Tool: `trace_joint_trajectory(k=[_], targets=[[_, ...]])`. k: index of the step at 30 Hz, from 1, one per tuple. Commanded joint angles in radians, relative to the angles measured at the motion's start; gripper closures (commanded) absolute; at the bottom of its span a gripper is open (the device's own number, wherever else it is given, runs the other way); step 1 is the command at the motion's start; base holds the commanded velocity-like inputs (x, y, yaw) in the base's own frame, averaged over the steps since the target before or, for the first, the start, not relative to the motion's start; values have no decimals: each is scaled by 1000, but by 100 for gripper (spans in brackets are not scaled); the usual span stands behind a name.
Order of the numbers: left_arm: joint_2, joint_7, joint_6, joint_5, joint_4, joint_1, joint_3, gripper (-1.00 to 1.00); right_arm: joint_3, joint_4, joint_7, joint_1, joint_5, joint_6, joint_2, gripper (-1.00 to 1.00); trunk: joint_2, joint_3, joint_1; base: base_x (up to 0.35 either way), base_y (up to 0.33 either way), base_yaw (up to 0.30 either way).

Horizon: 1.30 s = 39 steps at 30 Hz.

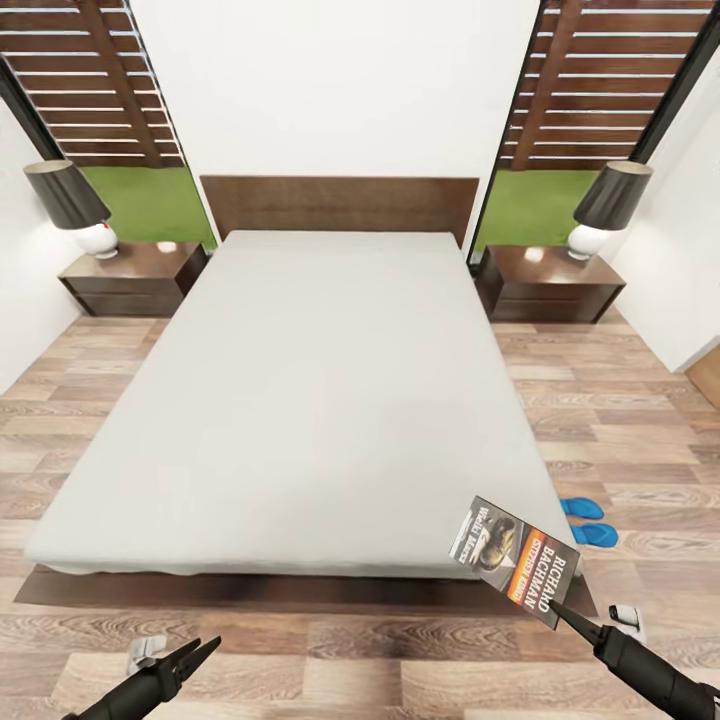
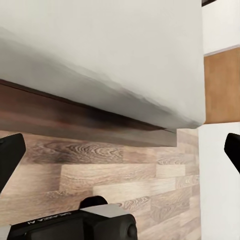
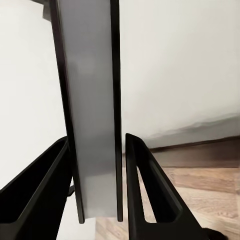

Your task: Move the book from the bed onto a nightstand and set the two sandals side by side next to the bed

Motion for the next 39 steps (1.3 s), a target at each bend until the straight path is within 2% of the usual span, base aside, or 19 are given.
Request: trace_joint_trajectory(k=[1,39], targets=[[0,-1,-8,7,0,-1,-9,-100,6,1,3,0,-8,11,-1,100,-2,0,1,0,0,0],[-14,2,-8,-6,0,-1,-13,-100,6,2,1,0,-8,10,-1,100,-2,61,1,0,0,0]])
